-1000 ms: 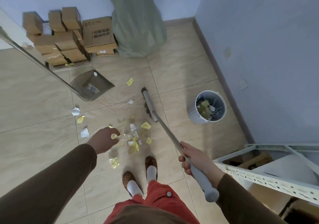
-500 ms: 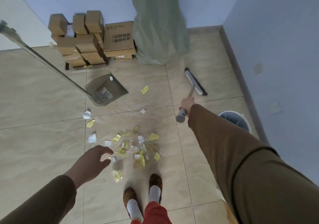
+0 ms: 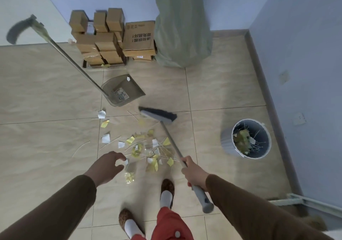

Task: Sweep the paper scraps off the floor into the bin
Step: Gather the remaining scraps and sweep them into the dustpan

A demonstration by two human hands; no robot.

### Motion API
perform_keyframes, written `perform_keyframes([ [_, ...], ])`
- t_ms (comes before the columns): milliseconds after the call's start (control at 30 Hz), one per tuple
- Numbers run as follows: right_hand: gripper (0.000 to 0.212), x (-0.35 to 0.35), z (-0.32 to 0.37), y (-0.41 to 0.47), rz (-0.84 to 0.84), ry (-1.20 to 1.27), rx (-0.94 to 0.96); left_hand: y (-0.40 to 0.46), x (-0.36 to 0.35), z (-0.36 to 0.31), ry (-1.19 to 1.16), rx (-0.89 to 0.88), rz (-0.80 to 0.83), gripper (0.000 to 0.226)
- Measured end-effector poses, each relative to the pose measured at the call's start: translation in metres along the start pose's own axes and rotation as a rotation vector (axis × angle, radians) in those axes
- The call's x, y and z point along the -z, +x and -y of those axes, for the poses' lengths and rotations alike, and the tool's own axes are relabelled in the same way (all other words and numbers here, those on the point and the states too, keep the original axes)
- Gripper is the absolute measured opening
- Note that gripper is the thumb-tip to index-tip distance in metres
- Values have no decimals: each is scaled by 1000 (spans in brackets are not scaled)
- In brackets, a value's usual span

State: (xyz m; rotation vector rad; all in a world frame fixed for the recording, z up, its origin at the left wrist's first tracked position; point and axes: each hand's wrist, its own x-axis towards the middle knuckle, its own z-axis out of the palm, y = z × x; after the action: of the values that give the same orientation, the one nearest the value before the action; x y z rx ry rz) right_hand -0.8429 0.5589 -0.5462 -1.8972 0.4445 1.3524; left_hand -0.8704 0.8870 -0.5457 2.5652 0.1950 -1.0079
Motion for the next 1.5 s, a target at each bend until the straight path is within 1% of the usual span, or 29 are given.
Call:
perform_keyframes([
  [67, 35, 0, -15, -35, 16, 45, 29, -7, 3, -2, -2, 3, -3, 28],
  [133, 33, -2, -34, -63, 7, 80, 50, -13, 6, 0, -7, -1, -17, 28],
  [267, 35, -9, -64, -103, -99, 168, 85, -25, 6, 11, -19, 3, -34, 30],
  [367, 32, -19, -67, -106, -224, 149, 108, -35, 1, 24, -10, 21, -20, 30],
  [467, 35, -44, -58, -79, -264, 143, 60, -49, -8, 39, 3, 14, -11, 30],
  [533, 38, -73, -51, -59, -245, 217, 11, -59, -14, 50, 5, -6, -20, 31],
  [600, 40, -110, -46, -51, -178, 321, -23, -70, -20, 63, 7, -22, -22, 31],
  [700, 37, -159, -55, -70, -93, 410, -51, -88, -26, 86, 16, -42, -16, 31],
  [800, 37, -188, -75, -106, -94, 534, -43, -107, -32, 113, 23, -64, 3, 30],
  [867, 34, -208, -87, -131, -142, 578, -8, -119, -36, 132, 20, -77, 8, 29],
  [967, 31, -246, -95, -157, -265, 617, 3, -134, -41, 159, 11, -96, 22, 29],
  [1067, 30, -280, -92, -164, -399, 632, -48, -146, -45, 184, 4, -104, 27, 30],
  [1167, 31, -307, -80, -148, -454, 719, -99, -155, -50, 206, -6, -109, 29, 30],
  [1333, 36, -351, -35, -92, -355, 998, -216, -170, -57, 241, -18, -81, 21, 30],
  [1400, 30, -377, -11, -75, -291, 1072, -203, -175, -58, 256, -16, -59, 25, 30],
  [1500, 27, -407, 30, -75, -199, 1145, -122, -182, -59, 272, -15, -33, 15, 29],
])
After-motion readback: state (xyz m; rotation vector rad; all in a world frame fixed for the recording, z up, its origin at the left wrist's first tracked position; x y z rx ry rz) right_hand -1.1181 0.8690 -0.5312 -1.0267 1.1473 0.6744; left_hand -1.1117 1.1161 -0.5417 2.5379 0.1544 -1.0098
